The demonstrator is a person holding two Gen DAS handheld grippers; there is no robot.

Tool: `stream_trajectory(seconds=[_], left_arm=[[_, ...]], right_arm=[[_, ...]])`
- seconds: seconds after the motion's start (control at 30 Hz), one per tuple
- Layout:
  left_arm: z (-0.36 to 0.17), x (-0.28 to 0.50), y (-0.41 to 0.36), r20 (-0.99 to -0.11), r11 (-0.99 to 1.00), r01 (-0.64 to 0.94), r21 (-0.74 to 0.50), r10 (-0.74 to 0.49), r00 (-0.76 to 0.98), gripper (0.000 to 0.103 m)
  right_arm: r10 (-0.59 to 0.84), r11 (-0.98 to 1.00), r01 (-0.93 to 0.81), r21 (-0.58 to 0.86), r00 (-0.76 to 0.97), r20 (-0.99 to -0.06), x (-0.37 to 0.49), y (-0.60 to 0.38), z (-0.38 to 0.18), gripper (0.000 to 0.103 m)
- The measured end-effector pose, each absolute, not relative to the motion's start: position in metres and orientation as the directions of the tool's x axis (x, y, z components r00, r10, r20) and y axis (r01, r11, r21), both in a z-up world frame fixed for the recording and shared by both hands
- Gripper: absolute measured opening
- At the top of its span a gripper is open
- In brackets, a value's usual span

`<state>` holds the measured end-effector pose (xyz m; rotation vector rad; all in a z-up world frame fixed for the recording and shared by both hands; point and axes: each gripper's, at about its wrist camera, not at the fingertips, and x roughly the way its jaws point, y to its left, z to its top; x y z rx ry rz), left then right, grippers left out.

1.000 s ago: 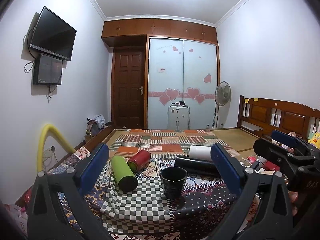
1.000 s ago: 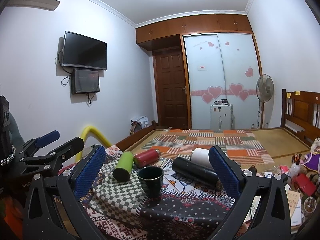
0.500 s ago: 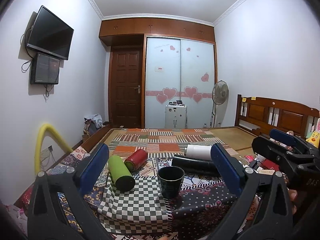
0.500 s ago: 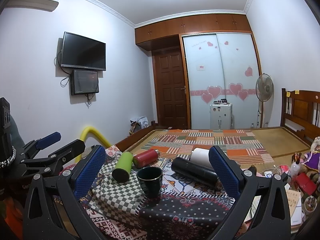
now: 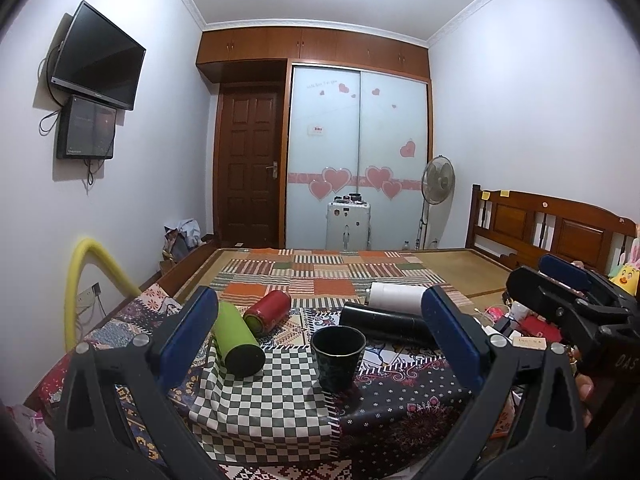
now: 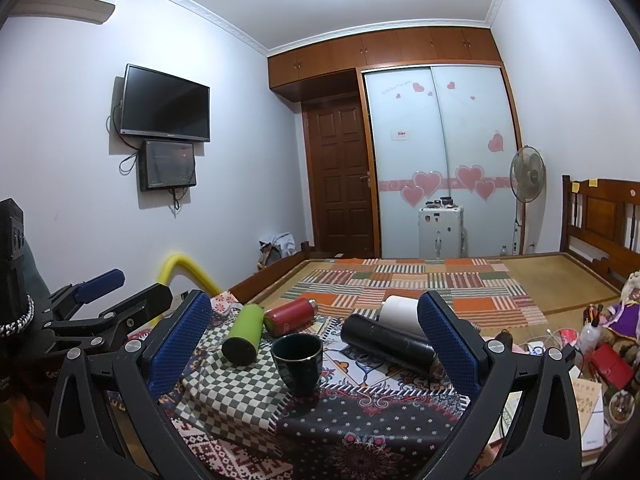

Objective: Flip cup upright

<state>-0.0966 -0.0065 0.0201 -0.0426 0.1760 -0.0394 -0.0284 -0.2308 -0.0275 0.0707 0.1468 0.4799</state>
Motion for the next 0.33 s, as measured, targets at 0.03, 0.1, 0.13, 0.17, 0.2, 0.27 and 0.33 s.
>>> stream_trajectory(seconds=[0.03, 0.1, 0.13, 0.17, 0.2, 0.27, 0.33], left_arm=[[0.0199, -0.0962, -0.0063, -0.176, 0.998, 0.037, -0.047, -0.045, 0.983, 0.103], [0.0194, -0.0949, -0.0064, -0.183, 0.998, 0.042, -0.050, -0.050, 0.982, 0.103], [0.0191, -0.0944, -0.0065, -0.185, 0.998, 0.044, -0.051, -0.053, 0.981, 0.103], [0.0189, -0.0941, -0.0069, -0.187, 0.998, 0.045, -0.051, -0.054, 0.981, 0.103], [0.0186, -0.0938, -0.0072, -0.189, 0.998, 0.044, -0.050, -0.053, 0.981, 0.103], [0.0184, -0.0937, -0.0073, -0.189, 0.998, 0.045, -0.051, -0.054, 0.980, 0.103], [0.0183, -0.0925, -0.0078, -0.194, 0.998, 0.046, -0.051, -0.056, 0.979, 0.103]], right_arm=[[0.465, 0.885, -0.455, 0.102, 0.877, -0.124, -0.0284, -0.2308, -0.0275, 0.103], [0.464, 0.885, -0.454, 0.102, 0.877, -0.124, -0.0283, -0.2307, -0.0275, 0.103], [0.465, 0.885, -0.454, 0.103, 0.877, -0.124, -0.0283, -0.2308, -0.0275, 0.103], [0.465, 0.884, -0.455, 0.104, 0.876, -0.124, -0.0283, -0.2309, -0.0275, 0.103], [0.466, 0.884, -0.455, 0.104, 0.876, -0.125, -0.0282, -0.2309, -0.0276, 0.103], [0.463, 0.885, -0.453, 0.104, 0.877, -0.127, -0.0271, -0.2309, -0.0280, 0.103], [0.462, 0.886, -0.451, 0.107, 0.877, -0.128, -0.0253, -0.2308, -0.0282, 0.103]])
